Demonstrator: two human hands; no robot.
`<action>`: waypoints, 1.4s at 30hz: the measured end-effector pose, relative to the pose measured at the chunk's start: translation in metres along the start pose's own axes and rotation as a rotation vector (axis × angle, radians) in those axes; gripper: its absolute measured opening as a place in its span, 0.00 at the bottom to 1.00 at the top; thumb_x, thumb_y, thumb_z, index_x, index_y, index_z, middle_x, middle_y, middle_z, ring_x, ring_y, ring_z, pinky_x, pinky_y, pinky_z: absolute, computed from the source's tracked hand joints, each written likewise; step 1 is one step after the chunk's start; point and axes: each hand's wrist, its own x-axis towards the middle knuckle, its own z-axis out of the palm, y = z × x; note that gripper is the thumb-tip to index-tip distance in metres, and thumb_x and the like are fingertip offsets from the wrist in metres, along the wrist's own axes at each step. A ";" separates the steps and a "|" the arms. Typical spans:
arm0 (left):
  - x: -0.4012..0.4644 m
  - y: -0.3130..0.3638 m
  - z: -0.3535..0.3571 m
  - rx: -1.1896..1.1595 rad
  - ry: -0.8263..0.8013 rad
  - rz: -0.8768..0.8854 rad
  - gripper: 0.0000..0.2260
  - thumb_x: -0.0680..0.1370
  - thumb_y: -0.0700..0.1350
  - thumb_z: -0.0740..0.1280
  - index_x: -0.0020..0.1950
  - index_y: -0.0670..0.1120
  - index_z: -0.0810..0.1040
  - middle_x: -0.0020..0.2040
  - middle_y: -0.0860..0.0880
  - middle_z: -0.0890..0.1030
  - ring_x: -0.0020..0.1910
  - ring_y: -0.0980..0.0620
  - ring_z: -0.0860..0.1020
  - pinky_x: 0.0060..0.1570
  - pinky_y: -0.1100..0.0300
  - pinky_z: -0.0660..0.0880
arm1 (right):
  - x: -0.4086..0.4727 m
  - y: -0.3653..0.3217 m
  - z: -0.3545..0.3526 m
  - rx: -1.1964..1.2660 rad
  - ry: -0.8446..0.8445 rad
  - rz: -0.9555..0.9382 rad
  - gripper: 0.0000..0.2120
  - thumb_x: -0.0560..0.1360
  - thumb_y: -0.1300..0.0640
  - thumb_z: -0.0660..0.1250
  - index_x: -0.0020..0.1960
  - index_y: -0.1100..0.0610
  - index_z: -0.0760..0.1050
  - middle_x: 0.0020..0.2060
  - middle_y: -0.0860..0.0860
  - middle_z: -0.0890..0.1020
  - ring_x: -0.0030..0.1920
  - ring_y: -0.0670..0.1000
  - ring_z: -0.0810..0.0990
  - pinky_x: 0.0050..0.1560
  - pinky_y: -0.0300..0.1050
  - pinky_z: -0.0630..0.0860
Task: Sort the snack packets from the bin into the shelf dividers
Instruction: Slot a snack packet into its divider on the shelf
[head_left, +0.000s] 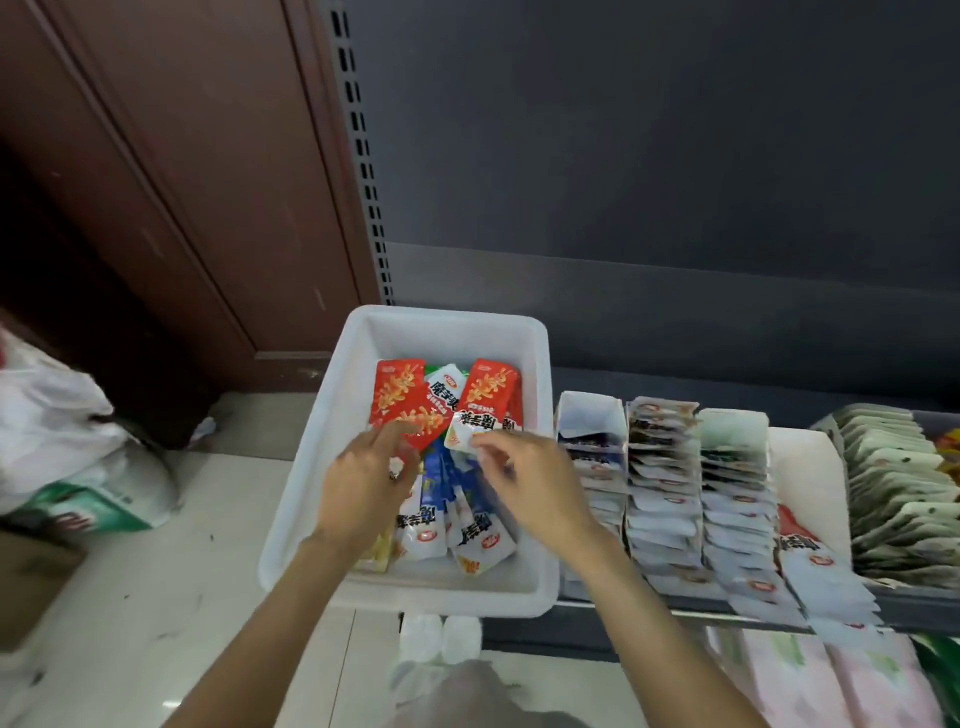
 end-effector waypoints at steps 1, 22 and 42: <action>-0.002 -0.009 -0.003 0.044 -0.101 -0.102 0.14 0.73 0.43 0.70 0.58 0.47 0.76 0.48 0.48 0.81 0.44 0.45 0.81 0.40 0.57 0.75 | 0.006 -0.005 0.017 0.047 -0.117 0.048 0.11 0.78 0.57 0.63 0.57 0.53 0.79 0.49 0.50 0.84 0.46 0.47 0.81 0.48 0.43 0.78; -0.001 -0.031 -0.036 -0.330 -0.267 -0.461 0.14 0.73 0.34 0.64 0.52 0.49 0.83 0.47 0.48 0.84 0.46 0.52 0.81 0.44 0.63 0.77 | 0.026 0.003 0.074 0.463 -0.177 0.396 0.15 0.79 0.58 0.62 0.66 0.54 0.72 0.61 0.49 0.77 0.58 0.45 0.75 0.55 0.35 0.71; 0.031 0.048 -0.007 -0.371 -0.079 0.033 0.12 0.72 0.39 0.73 0.54 0.49 0.82 0.50 0.57 0.83 0.50 0.62 0.79 0.53 0.67 0.75 | -0.021 0.031 -0.051 0.604 0.341 0.403 0.05 0.75 0.61 0.69 0.50 0.54 0.79 0.42 0.51 0.84 0.38 0.50 0.82 0.36 0.47 0.81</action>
